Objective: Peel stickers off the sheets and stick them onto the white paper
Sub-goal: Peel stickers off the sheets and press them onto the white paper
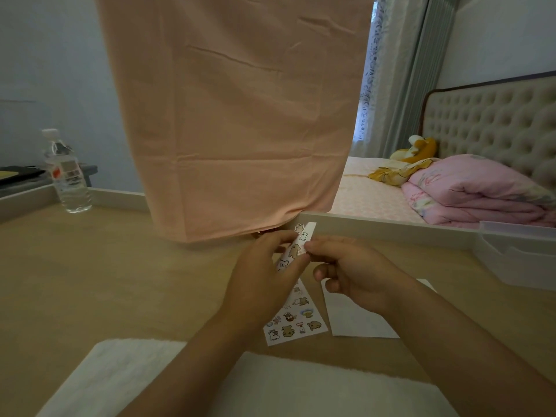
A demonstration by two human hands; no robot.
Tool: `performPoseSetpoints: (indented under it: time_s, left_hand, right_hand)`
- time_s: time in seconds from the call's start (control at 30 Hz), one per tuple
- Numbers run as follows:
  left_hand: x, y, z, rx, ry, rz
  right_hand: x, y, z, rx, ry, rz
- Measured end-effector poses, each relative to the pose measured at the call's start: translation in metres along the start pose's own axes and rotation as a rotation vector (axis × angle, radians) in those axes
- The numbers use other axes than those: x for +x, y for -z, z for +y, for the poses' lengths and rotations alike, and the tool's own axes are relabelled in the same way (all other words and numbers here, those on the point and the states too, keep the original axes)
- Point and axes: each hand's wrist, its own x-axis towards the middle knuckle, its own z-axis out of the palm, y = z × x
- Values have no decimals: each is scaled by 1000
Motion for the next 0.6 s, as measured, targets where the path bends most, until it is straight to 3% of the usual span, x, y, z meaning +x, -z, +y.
performPoseSetpoints:
  time_s: [0.13,0.27,0.33,0.47,0.6]
  left_hand:
    - [2,1,-4,81,-80,34]
    - [0,3,4,209,-256,265]
    - [-4,3,16,128,-253,269]
    - [-13,-7,34,-232,274,-125]
    - [-13,-16,29,-590,539,-2]
  right_hand:
    - [2,0,-1,-31,10,99]
    - [2,0,1,29,-20,202]
    - [3,-1,2,87,-38,249]
    - [6,-3,2,259,-64,283]
    - [5,-10,8,277,-78,248]
